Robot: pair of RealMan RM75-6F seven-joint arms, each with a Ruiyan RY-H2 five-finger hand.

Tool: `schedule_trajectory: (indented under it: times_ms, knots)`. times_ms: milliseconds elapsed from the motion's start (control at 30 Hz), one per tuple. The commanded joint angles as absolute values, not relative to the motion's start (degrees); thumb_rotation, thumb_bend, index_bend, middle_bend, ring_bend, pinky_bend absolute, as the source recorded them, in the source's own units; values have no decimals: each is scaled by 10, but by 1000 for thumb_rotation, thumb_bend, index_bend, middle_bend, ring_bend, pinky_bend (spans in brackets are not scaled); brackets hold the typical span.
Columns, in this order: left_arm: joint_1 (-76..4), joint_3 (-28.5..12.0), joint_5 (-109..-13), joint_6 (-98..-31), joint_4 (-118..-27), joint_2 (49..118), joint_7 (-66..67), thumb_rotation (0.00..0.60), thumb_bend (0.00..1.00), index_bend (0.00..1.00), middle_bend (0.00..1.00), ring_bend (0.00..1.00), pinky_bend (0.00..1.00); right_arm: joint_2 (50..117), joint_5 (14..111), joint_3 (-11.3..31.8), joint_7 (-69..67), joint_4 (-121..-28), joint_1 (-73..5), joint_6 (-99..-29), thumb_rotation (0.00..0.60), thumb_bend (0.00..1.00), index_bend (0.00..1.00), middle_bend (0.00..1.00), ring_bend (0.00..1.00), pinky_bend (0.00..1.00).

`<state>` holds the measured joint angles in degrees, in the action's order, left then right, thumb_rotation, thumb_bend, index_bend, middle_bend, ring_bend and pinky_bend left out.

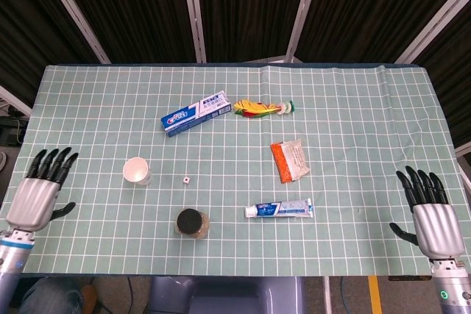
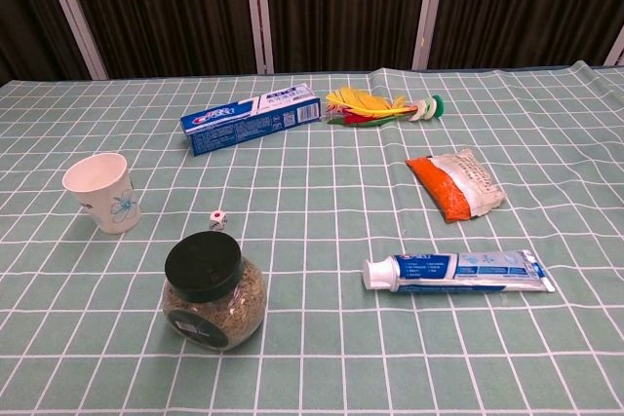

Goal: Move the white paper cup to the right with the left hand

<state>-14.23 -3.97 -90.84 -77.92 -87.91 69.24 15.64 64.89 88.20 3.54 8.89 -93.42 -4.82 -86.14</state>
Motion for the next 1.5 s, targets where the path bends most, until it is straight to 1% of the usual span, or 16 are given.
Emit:
schedule_trajectory:
  times_ms: [33,200,367,533,700,767,800,867,900,967,1000,1067,1167,1267,1400,1500]
  knots:
    - [-245,-49,-975,-679,-834,736,269,600,0,0,0,0,0,643,868,42,102,-942,-50,-857,600,0,6,0,0,0]
    - [-286,-46,-964,-609,-814,767,328,600,0,0,0,0,0,635,850,47,90,-951,-43,-861,600,0,6,0,0,0]
    - [-302,-46,-932,-567,-804,787,387,600,0,0,0,0,0,629,840,50,80,-947,-39,-863,600,0,6,0,0,0]
    - [-310,-46,-922,-567,-780,808,435,600,0,0,0,0,0,624,830,49,75,-949,-38,-854,600,0,6,0,0,0]
    - [-322,-42,-927,-569,-760,826,442,600,0,19,0,0,0,623,830,50,75,-951,-38,-854,600,0,6,0,0,0]
    - [-326,-39,-933,-572,-749,832,448,600,0,47,6,2,4,623,829,50,75,-950,-38,-854,600,0,6,0,0,0]
    - [-328,-38,-936,-573,-743,835,453,600,0,66,28,15,28,624,828,51,75,-949,-38,-854,600,0,6,0,0,0]
    - [-337,-31,-949,-571,-719,848,473,600,0,117,111,78,120,626,823,53,83,-944,-39,-854,600,0,6,0,0,0]
    - [-339,-29,-951,-572,-712,852,478,600,0,140,141,102,150,626,822,54,84,-944,-39,-853,600,0,6,0,0,0]
    - [-341,-25,-954,-574,-700,858,487,600,0,226,217,165,202,627,820,55,85,-943,-40,-852,600,0,6,0,0,0]
    - [-341,-24,-956,-575,-696,860,488,600,0,258,239,184,214,627,819,55,85,-943,-40,-852,600,0,6,0,0,0]
    - [-343,-21,-958,-578,-686,866,486,600,0,364,312,253,267,627,818,56,84,-942,-40,-851,600,0,6,0,0,0]
    - [-345,-16,-962,-586,-670,874,478,600,0,484,393,323,342,625,815,58,80,-941,-40,-851,600,0,6,0,0,0]
    - [-345,-18,-962,-601,-658,881,453,600,0,523,416,347,370,624,813,59,76,-940,-41,-850,600,0,6,0,0,0]
    - [-343,-27,-951,-623,-662,878,391,600,0,548,436,373,397,624,813,58,75,-940,-41,-847,600,0,6,0,0,0]
    - [-340,-44,-911,-617,-697,860,292,600,0,553,407,370,404,624,813,58,76,-940,-42,-845,600,0,6,0,0,0]
